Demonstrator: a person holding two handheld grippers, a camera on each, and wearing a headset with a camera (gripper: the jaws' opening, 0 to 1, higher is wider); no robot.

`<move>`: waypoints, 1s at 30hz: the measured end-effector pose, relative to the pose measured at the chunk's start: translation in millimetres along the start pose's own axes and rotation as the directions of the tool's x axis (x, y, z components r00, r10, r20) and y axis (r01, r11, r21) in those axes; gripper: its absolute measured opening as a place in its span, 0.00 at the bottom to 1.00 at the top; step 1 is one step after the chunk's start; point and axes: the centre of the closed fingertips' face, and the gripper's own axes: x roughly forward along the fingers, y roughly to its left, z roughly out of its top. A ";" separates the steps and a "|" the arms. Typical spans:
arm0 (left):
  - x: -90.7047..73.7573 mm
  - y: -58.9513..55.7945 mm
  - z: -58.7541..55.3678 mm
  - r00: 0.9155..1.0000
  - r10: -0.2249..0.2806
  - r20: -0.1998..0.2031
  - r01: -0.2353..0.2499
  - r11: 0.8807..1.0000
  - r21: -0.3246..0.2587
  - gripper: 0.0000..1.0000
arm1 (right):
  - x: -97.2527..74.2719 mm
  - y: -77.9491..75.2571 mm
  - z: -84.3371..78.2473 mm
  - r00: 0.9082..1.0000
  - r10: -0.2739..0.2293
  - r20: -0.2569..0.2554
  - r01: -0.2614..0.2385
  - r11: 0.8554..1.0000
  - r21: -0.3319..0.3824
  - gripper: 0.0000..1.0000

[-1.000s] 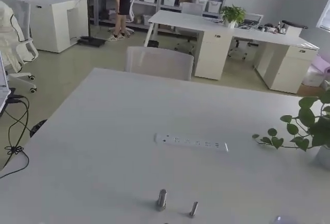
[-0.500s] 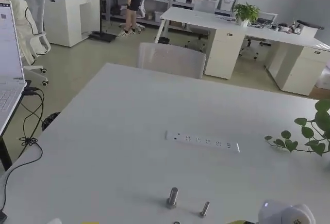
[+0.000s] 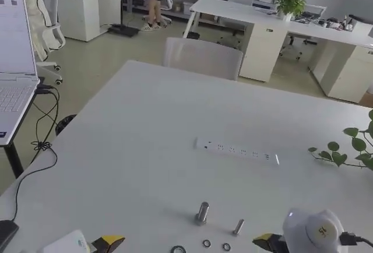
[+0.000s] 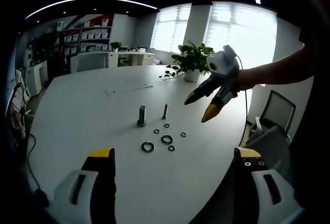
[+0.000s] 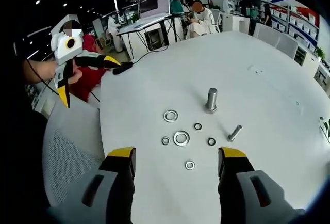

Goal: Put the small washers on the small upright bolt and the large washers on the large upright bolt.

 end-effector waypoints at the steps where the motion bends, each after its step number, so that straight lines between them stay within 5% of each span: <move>1: 0.4 0.6 -0.7 1.000 0.001 0.001 -0.001 1.000 -0.002 0.95 | 2.5 0.2 0.5 1.000 0.008 -0.006 -0.008 1.000 -0.004 0.66; 20: 3.1 0.8 -9.5 1.000 -0.007 -0.023 0.007 1.000 0.024 0.93 | 37.0 -6.3 -1.6 0.994 0.038 -0.106 -0.047 0.996 -0.082 0.59; 30: 4.5 -0.7 -11.8 0.999 -0.021 -0.029 0.022 0.999 0.027 0.92 | 60.8 -11.7 -13.6 0.978 0.035 -0.208 -0.064 0.989 -0.137 0.54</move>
